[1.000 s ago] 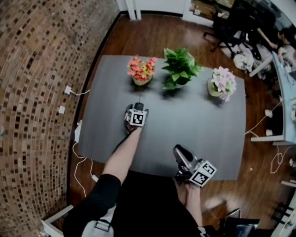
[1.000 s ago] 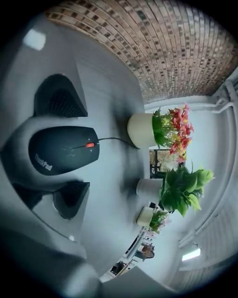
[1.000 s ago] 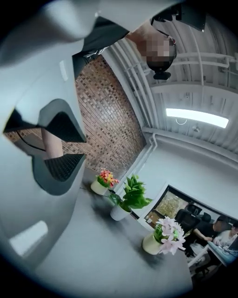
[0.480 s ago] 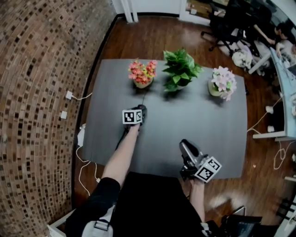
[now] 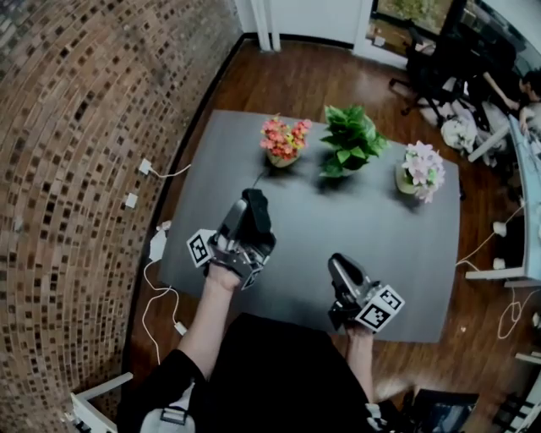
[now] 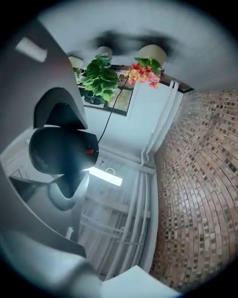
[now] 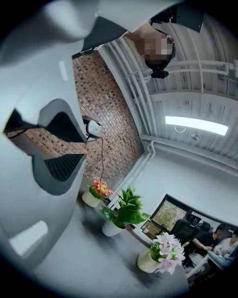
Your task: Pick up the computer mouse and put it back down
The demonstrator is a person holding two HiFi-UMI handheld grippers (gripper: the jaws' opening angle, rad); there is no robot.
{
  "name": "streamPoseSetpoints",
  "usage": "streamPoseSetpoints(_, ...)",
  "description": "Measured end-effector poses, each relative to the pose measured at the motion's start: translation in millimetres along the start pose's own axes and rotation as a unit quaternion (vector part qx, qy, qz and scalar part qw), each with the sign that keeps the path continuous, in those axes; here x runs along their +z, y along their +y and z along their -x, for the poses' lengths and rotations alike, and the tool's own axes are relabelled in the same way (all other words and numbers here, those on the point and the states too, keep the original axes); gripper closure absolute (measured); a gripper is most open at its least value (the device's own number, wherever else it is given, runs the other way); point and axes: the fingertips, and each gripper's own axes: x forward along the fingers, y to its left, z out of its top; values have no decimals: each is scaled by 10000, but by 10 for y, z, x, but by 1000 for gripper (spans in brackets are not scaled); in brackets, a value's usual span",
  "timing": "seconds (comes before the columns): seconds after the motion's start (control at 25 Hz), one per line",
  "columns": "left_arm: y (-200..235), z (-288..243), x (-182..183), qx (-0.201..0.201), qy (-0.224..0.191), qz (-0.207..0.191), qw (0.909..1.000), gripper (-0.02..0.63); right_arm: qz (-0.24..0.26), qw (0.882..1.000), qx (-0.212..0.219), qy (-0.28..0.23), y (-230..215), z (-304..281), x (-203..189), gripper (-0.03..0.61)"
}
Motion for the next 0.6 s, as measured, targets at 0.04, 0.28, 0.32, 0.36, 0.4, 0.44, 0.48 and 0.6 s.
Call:
streamPoseSetpoints(0.04, -104, -20, -110, -57, 126, -9, 9999, 334, -13, 10000, 43, -19, 10, -10, 8, 526)
streamPoseSetpoints(0.28, -204, 94, -430, 112, 384, -73, 9992, 334, -7, 9997, 260, 21, 57, -56, 39, 526)
streamPoseSetpoints(0.32, -220, 102, -454, 103, 387, -68, 9992, 334, -1, 9996, 281, 30, 58, -56, 46, 526)
streamPoseSetpoints(0.36, -246, 101, -477, 75, 389, -57, 9992, 334, 1, 9996, 294, 34, 56, -53, 53, 526)
streamPoseSetpoints(0.4, -280, 97, -502, 34, 395, -41, 9992, 334, -2, 9995, 300, 30, 53, -47, 60, 526)
streamPoseSetpoints(0.44, -321, 91, -532, -15, 412, -30, 9991, 334, -5, 9995, 301, 21, 50, -39, 65, 526)
streamPoseSetpoints(0.48, -365, 84, -568, -61, 446, -37, 9990, 334, -8, 9995, 304, 11, 48, -31, 68, 526)
streamPoseSetpoints(0.6, -482, 53, -675, -148, 581, -126, 9981, 334, -21, 9995, 304, -4, 31, -10, 67, 526)
